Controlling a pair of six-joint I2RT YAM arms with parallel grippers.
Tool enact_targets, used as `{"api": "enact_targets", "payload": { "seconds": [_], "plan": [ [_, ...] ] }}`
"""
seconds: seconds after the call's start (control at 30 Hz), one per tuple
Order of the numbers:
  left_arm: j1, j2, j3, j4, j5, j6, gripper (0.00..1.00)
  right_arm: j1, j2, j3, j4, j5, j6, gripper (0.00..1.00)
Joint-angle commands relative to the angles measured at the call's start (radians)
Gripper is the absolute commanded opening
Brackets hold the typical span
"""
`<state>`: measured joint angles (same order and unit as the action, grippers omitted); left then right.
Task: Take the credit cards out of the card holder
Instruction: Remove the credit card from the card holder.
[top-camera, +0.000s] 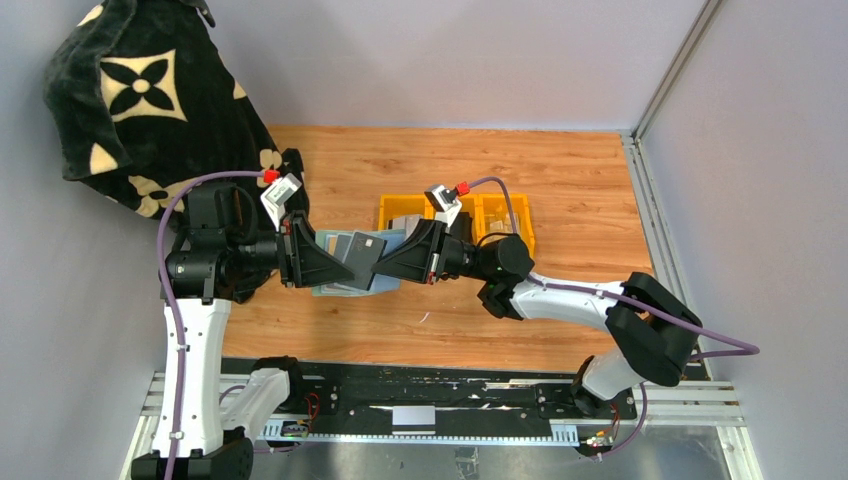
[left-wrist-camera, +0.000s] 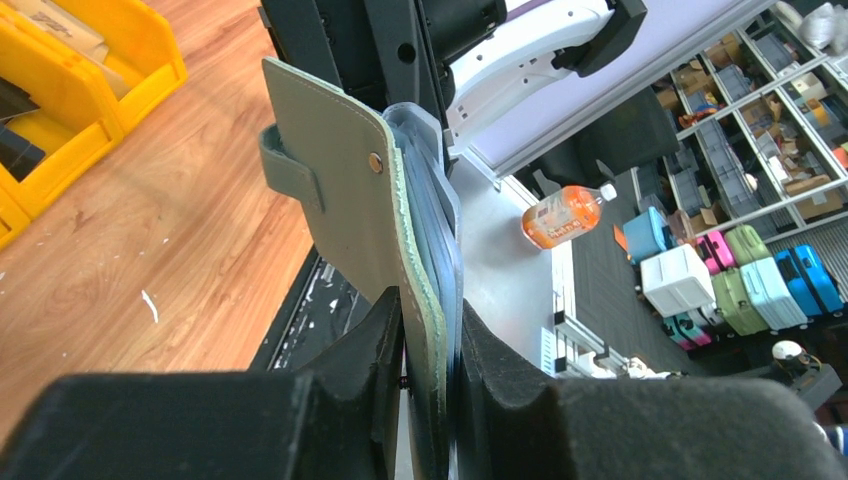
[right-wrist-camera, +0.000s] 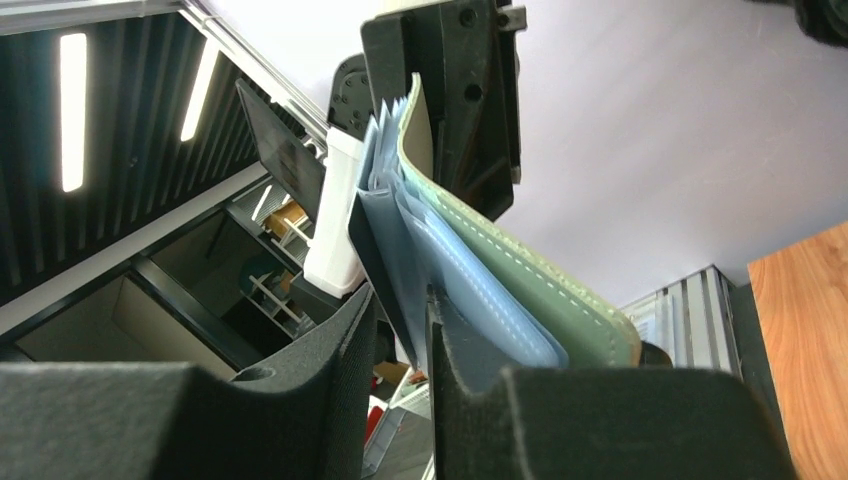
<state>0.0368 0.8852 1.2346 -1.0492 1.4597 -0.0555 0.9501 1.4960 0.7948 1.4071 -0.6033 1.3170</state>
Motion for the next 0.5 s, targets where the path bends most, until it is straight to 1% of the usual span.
{"api": "enact_targets", "payload": {
  "seconds": [0.0,0.03,0.13,0.3,0.4,0.43,0.47],
  "plan": [
    [-0.010,-0.015,0.040,-0.025,0.084,-0.033,0.10,-0.028,0.028,0.044,0.112,-0.010,0.054,0.29],
    [-0.011,-0.016,0.040,-0.025,0.086,-0.035,0.09,-0.029,0.030,0.039,0.127,-0.008,0.058,0.27],
    [-0.010,-0.016,0.043,-0.026,0.089,-0.034,0.09,-0.030,0.025,0.025,0.142,-0.006,0.060,0.16],
    [-0.011,-0.013,0.044,-0.026,0.088,-0.033,0.08,-0.030,0.014,0.010,0.140,-0.015,0.055,0.08],
    [-0.010,-0.011,0.051,-0.026,0.082,-0.038,0.07,-0.028,0.006,0.018,0.108,-0.049,0.031,0.08],
    [-0.009,-0.011,0.053,-0.026,0.074,-0.038,0.06,-0.028,-0.001,0.017,0.082,-0.060,0.013,0.10],
    [-0.011,-0.011,0.055,-0.026,0.059,-0.043,0.05,-0.027,-0.014,0.017,0.052,-0.075,-0.009,0.15]
  ]
}}
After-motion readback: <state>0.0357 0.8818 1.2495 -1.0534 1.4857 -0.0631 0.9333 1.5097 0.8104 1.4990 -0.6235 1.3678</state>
